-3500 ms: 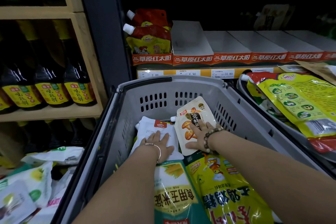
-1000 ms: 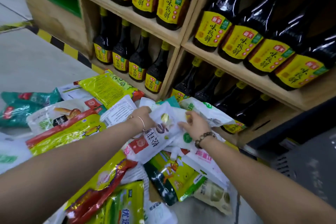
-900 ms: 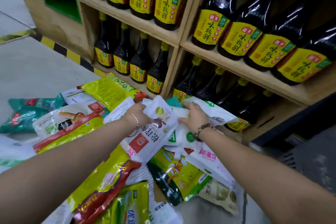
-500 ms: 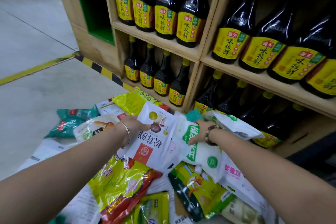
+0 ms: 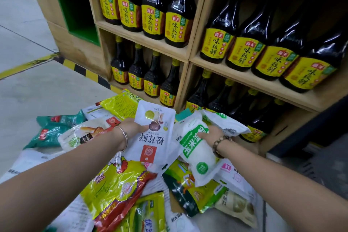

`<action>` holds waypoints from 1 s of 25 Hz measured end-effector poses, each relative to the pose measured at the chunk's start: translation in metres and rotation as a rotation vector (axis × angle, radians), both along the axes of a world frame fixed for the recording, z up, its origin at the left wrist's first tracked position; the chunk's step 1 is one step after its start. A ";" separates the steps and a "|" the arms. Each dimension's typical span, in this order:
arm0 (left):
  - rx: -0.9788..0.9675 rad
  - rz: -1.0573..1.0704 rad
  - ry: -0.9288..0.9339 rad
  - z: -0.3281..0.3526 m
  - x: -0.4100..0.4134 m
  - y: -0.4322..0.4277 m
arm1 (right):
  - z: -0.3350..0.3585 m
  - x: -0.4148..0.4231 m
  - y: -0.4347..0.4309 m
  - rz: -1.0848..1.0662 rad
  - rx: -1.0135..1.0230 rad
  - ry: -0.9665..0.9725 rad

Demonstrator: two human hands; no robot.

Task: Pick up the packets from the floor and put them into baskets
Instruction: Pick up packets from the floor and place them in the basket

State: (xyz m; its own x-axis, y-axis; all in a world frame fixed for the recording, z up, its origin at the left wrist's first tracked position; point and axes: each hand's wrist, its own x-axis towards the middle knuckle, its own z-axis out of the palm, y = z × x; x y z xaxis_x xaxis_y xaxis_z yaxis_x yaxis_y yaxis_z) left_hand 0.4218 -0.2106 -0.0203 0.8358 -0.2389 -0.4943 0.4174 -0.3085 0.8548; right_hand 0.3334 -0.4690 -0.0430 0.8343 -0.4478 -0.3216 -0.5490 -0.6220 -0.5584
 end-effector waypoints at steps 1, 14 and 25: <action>-0.012 -0.001 0.005 -0.001 -0.001 -0.002 | 0.006 -0.006 0.003 -0.057 0.035 -0.084; -0.410 0.077 -0.043 0.066 0.005 -0.033 | 0.118 -0.039 0.016 -0.450 0.499 -0.779; -0.721 0.026 -0.055 0.148 -0.014 -0.113 | 0.230 -0.066 -0.047 -0.552 0.199 -0.746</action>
